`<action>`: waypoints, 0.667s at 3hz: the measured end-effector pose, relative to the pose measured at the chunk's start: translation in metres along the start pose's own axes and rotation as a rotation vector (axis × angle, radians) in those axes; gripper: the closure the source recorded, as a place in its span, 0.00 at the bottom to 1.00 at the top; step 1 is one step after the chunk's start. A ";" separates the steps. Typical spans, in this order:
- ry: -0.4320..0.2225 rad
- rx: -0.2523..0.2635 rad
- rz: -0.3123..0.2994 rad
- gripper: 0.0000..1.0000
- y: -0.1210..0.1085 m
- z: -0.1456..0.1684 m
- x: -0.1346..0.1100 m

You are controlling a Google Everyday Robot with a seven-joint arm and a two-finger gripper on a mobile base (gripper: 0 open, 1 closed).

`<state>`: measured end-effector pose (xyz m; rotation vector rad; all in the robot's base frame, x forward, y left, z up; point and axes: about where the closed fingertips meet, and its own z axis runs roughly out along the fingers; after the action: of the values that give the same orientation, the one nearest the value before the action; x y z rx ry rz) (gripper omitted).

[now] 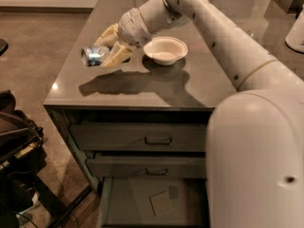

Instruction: Place redbull can into bottom drawer

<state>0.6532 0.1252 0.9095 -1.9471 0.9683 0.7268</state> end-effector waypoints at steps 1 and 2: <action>-0.056 0.120 0.025 1.00 0.021 -0.018 -0.030; -0.079 0.235 0.092 1.00 0.044 -0.025 -0.046</action>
Offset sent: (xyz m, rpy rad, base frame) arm -0.1552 0.0089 -0.1336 0.0649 0.3230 -0.2549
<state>0.5950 0.1045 0.9390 -1.6679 1.0502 0.7029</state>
